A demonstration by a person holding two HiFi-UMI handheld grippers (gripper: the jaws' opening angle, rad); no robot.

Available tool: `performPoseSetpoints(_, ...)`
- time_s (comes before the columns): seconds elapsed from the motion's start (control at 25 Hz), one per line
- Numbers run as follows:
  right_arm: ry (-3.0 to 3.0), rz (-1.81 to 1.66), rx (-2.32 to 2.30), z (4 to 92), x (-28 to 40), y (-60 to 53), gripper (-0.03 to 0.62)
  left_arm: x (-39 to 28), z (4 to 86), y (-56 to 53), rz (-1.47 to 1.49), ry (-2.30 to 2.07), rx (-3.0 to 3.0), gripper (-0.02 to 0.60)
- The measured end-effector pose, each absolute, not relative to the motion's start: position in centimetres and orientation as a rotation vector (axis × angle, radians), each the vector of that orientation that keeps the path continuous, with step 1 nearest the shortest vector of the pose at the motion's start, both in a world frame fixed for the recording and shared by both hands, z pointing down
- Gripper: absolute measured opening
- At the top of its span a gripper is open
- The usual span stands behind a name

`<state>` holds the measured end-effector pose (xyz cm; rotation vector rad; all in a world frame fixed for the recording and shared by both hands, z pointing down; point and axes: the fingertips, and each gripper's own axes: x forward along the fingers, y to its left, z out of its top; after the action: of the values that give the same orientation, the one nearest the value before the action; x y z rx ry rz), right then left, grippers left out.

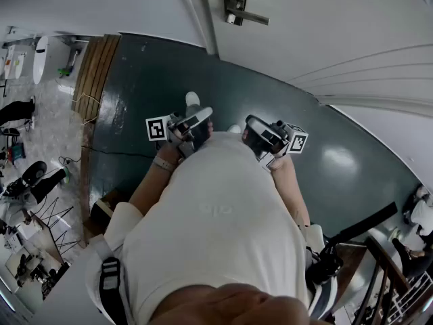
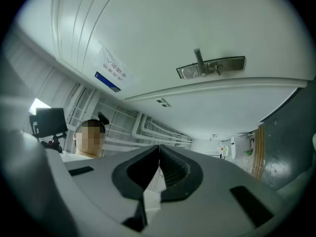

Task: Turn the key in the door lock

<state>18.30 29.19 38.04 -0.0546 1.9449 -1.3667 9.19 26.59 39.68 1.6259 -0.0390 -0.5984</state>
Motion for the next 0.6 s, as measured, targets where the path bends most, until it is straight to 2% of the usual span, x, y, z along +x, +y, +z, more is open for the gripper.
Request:
performPoseSetpoints(0.24,1.968,-1.351,-0.104,37.8,15.2,25.2,0.023,5.5,39.5,22.0,-0.630,-0.027,1.610,0.008)
performPoseSetpoints(0.6,2.015,-1.379,-0.136,38.3,2.6,13.0,0.023,-5.7,40.1,10.0,-0.592,0.016,1.595,0.008)
